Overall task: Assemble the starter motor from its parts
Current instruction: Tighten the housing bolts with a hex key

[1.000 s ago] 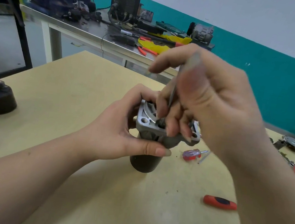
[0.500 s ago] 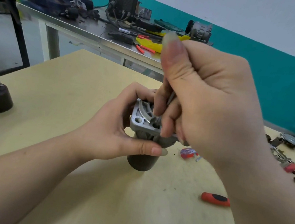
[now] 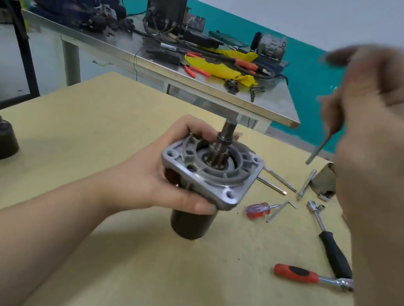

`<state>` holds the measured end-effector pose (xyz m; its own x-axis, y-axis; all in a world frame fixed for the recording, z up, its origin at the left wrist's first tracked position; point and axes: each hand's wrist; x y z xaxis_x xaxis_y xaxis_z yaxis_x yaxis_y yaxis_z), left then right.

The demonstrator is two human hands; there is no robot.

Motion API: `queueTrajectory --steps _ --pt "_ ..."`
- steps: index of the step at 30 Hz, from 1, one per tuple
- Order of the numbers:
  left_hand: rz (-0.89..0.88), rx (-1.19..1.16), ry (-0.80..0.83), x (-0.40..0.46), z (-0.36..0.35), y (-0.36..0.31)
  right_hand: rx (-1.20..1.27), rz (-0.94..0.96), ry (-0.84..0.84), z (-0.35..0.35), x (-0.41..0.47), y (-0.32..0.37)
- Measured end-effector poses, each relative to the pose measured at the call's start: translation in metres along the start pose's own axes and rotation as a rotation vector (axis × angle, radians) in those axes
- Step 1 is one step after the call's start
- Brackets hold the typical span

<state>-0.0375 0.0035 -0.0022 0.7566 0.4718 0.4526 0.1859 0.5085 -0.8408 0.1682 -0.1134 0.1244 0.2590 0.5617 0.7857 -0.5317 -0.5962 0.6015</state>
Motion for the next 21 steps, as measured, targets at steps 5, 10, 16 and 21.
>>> queueTrajectory --steps 5,10,16,21 --pt "0.031 -0.111 0.231 0.008 0.014 0.013 0.054 -0.653 0.254 -0.006 -0.039 -0.042" --pt "0.052 -0.233 0.249 0.009 0.024 0.019 0.188 -0.727 0.503 -0.006 -0.055 -0.049" --pt "0.185 -0.211 0.095 0.002 0.02 0.033 0.069 -0.527 0.291 -0.015 -0.074 -0.052" --pt "0.167 -0.162 -0.086 0.0 -0.003 0.039 0.174 -0.43 0.31 -0.024 -0.071 -0.049"
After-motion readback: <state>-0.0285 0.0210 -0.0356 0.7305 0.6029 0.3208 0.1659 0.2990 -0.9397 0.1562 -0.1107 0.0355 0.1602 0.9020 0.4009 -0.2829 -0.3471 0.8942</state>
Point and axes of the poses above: each hand's wrist, its own x-axis towards the middle knuckle, its own z-axis out of the back of the hand, y = z × x, and after that the axes turned 13 degrees about x, right-handed
